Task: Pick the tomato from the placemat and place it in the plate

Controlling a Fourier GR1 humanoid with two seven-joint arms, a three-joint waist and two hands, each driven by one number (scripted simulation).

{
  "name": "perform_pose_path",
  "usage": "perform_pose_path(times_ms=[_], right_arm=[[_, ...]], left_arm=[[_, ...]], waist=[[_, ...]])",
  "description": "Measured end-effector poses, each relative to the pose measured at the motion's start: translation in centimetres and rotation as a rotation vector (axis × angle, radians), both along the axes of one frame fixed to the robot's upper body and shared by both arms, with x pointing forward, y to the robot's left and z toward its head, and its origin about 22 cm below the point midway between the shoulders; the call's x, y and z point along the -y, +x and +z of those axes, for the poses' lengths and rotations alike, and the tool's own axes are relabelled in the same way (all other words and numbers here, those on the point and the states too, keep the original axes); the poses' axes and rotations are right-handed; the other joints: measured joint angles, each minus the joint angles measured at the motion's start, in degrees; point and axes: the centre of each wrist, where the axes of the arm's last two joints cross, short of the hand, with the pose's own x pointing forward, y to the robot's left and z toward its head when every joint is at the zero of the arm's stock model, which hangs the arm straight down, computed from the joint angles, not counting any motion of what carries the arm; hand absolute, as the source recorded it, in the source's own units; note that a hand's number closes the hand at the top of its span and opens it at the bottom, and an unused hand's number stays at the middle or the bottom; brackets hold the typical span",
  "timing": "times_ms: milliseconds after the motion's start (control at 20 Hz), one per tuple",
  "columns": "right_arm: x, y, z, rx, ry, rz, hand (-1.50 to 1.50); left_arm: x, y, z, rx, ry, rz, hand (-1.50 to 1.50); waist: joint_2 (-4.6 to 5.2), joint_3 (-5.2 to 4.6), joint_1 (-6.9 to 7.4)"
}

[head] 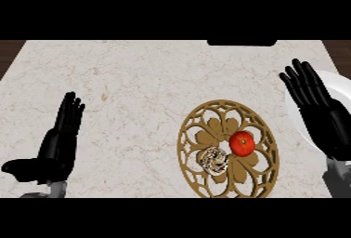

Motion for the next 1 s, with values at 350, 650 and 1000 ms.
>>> perform_pose_path(times_ms=[350, 650, 1000], right_arm=[[4.1, 4.3, 5.2, 0.048, -0.167, -0.020, 1.50], [7.4, 5.7, 1.6, 0.060, -0.205, -0.320, -1.50], [10.3, 5.8, -0.7, 0.086, -0.210, -0.280, -1.50]], left_arm=[[-0.1, -1.0, -3.6, -0.304, -0.016, -0.035, 0.00], [0.9, -1.3, -5.4, -0.448, -0.062, -0.111, 0.00], [0.6, -0.9, -6.0, -0.495, -0.086, -0.122, 0.00]], waist=[[-0.83, -0.37, -0.10], [-1.00, -0.06, -0.03], [-1.64, 0.00, -0.57]])
